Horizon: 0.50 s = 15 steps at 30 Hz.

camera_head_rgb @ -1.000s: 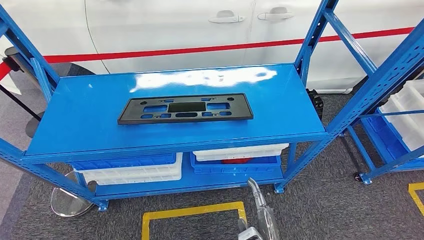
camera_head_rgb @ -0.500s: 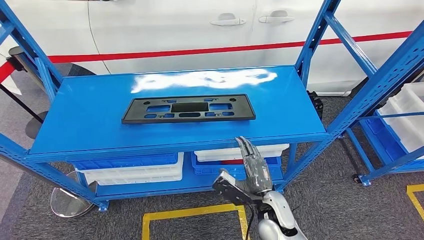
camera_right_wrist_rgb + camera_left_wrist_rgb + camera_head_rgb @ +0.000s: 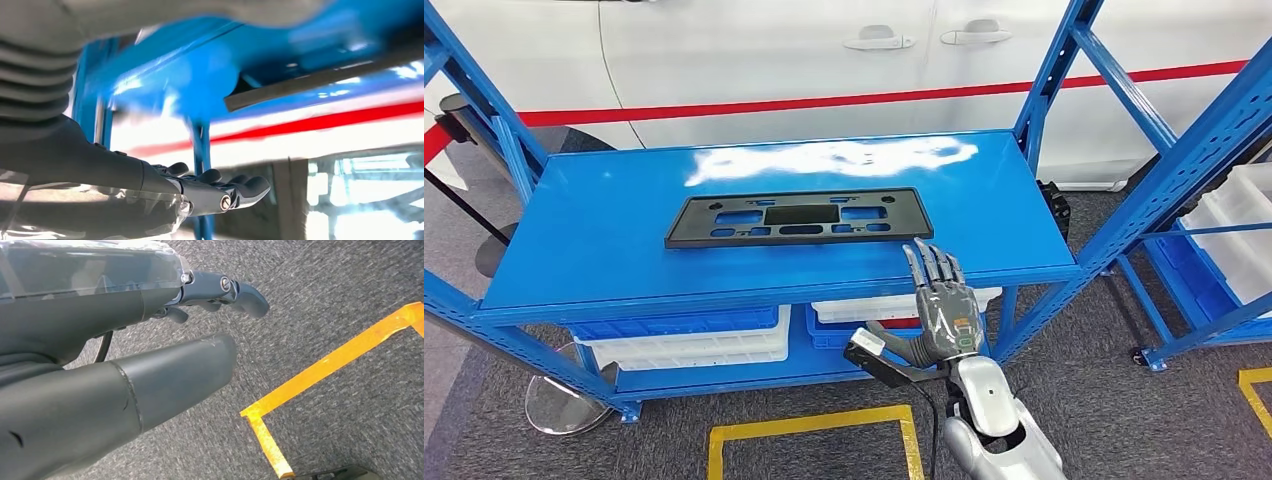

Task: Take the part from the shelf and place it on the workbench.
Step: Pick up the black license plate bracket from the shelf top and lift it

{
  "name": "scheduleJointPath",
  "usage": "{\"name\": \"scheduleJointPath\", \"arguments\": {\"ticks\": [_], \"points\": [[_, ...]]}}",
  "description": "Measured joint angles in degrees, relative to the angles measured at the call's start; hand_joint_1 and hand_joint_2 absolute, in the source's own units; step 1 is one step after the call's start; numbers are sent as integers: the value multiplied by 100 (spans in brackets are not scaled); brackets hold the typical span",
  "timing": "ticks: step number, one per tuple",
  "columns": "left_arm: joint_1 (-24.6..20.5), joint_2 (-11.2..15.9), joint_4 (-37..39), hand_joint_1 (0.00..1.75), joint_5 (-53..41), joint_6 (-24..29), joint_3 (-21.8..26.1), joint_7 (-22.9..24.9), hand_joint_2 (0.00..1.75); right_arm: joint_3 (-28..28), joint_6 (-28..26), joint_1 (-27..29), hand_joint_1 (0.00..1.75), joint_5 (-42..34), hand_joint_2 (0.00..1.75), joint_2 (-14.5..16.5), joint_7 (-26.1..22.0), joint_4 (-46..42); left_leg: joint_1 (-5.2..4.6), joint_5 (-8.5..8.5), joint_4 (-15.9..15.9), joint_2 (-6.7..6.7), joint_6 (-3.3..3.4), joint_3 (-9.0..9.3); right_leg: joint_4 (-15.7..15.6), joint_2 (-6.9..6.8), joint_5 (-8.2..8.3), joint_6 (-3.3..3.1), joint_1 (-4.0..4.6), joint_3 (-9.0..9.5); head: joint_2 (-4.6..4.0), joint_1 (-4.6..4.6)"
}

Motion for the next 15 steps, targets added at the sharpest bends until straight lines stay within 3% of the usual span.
{"name": "scheduleJointPath", "arguments": {"ticks": [4,8,15], "points": [[-17,0,0,0,-39,0,-22,-27,0,351,148,-259,0,1269,175,-31,450,456,0,1,0,-1,1,0,0,-2,0,0,0,0,0,1],[-26,0,0,0,-47,0,-31,-2,0,832,94,-531,0,1355,175,-97,820,903,0,1,0,-1,1,0,1,-1,0,0,-1,0,0,1],[-28,0,0,0,-60,0,-32,49,0,1179,34,-669,0,1356,175,-157,936,1184,0,0,0,-2,0,-2,1,-1,0,0,-1,-2,0,-1]]}}
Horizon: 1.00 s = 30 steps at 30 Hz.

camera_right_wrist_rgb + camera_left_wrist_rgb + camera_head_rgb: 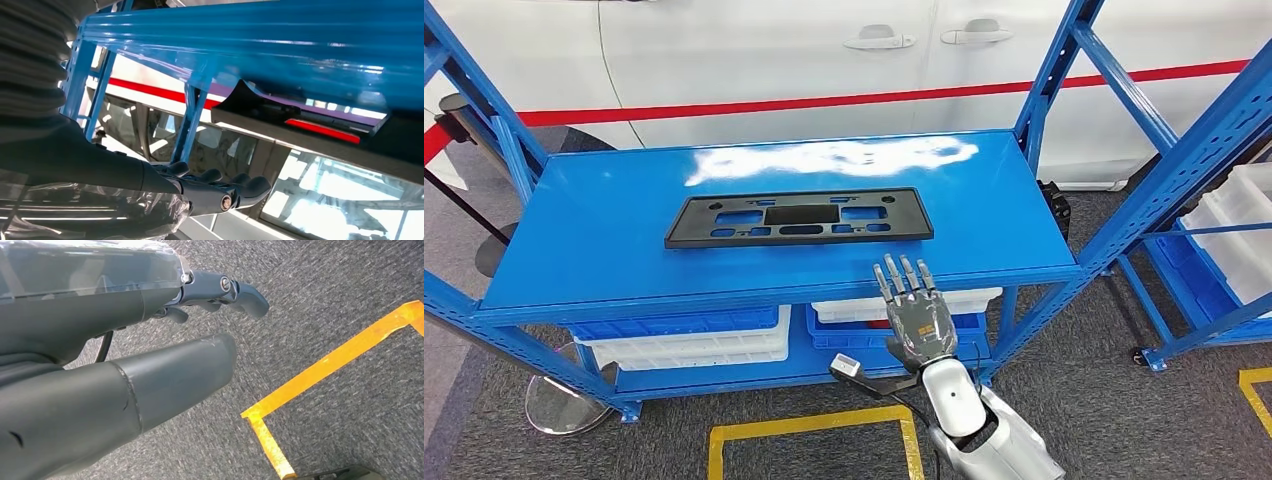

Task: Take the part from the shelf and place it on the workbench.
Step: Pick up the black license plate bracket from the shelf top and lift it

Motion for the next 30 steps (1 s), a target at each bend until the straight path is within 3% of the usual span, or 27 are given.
{"name": "scheduleJointPath", "arguments": {"ticks": [8,14,21,26,30], "points": [[2,1,0,0,5,0,2,57,0,0,-170,37,0,0,175,-8,-121,77,1,0,0,0,0,1,0,-1,0,0,1,-1,0,1],[4,2,-1,0,8,-23,2,37,0,-408,-349,141,0,-58,175,18,-515,-99,0,0,0,0,0,0,0,0,0,0,0,-1,0,1],[6,-41,1,0,-86,14,-44,-38,0,-769,61,24,0,-133,175,34,-793,-638,0,1,0,0,1,0,0,0,0,0,0,0,0,1],[3,-266,3,0,-151,238,-233,-20,0,-819,226,-116,0,-102,175,59,-765,-772,-1,1,0,-1,1,0,0,-1,1,1,-1,0,0,2],[-78,-785,28,0,-125,933,-537,406,0,-811,401,-162,0,-2,175,241,-577,-711,-12,1,1,-1,2,-4,0,-1,2,3,-8,-2,0,-1]]}}
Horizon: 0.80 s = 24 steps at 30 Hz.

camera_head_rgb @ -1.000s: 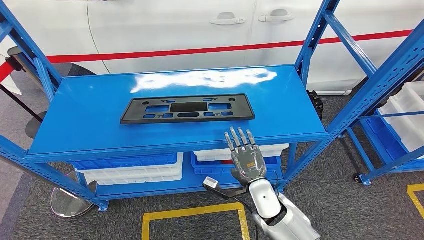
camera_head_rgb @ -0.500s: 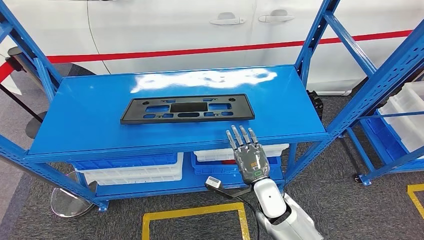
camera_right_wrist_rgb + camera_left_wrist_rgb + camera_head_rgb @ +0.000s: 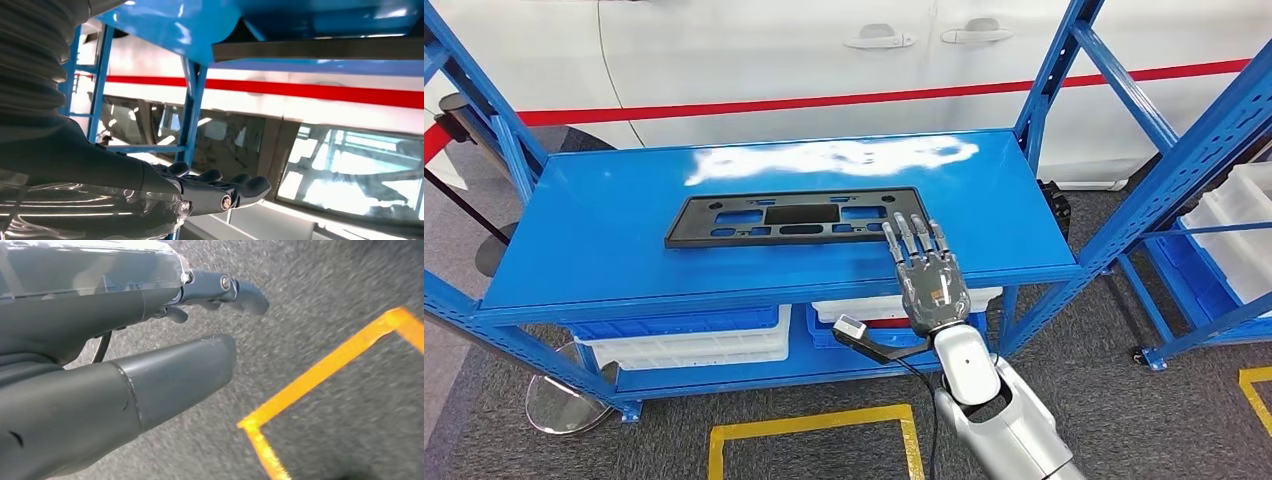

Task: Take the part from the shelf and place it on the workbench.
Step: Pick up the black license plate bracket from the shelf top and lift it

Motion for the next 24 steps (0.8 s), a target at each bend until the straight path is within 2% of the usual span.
{"name": "scheduleJointPath", "arguments": {"ticks": [2,6,10,14,18,24], "points": [[-43,-116,6,0,-1,100,-51,72,0,10,61,-30,0,2,175,69,38,42,-1,0,0,0,0,0,0,0,0,0,0,0,0,1],[-69,-182,14,0,0,105,-86,78,0,24,87,-72,0,2,175,122,57,96,0,0,0,0,0,0,0,-1,0,0,1,1,0,1],[-146,-489,61,0,-18,66,-321,65,0,108,256,-437,0,-66,175,526,186,813,1,1,0,0,1,2,1,-1,1,1,9,1,0,5],[-161,-499,62,0,-31,-11,-478,53,0,115,424,-742,0,-202,175,829,286,1582,2,1,-3,1,0,3,4,0,0,1,14,-2,0,5],[-164,-523,68,0,4,-51,-605,35,0,115,337,-1088,0,-213,175,1082,371,2371,12,1,-3,0,0,3,5,-2,0,1,14,-4,0,5],[-163,-524,68,0,13,-63,-666,83,0,115,234,-1316,0,-235,175,1211,445,3014,12,1,-3,0,0,2,5,-1,0,1,10,-4,0,5]]}}
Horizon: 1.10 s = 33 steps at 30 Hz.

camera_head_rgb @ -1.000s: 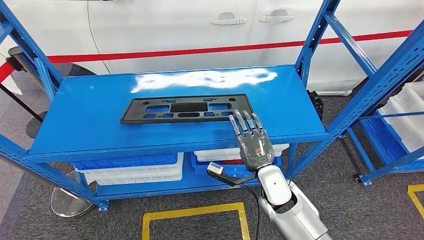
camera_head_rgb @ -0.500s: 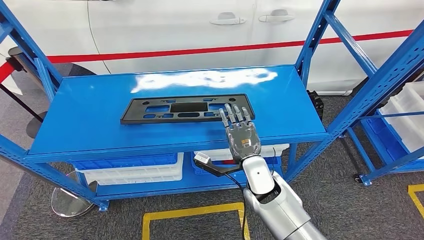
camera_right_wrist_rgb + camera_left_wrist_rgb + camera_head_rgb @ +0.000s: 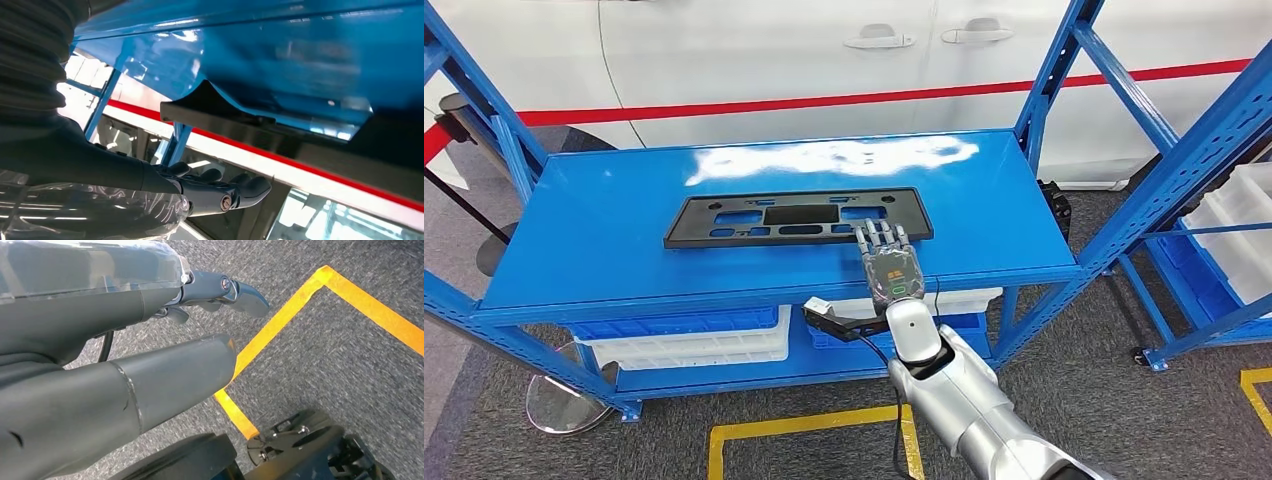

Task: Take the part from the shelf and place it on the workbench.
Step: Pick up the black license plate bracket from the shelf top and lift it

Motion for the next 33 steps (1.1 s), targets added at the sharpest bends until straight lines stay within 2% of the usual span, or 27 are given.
{"name": "scheduleJointPath", "arguments": {"ticks": [14,22,33], "points": [[5,2,0,0,58,71,-28,62,0,0,40,-220,0,157,175,18,121,572,-1,0,0,0,0,0,0,1,0,0,-1,0,0,0],[8,21,0,0,70,419,-49,125,0,-5,151,-317,0,206,175,18,120,616,0,0,0,0,0,1,0,1,0,0,-1,-1,0,-1],[14,58,0,0,75,458,-52,161,0,-35,140,-344,0,222,175,6,120,613,-1,0,0,0,0,1,0,1,0,0,-1,-1,0,0]]}}
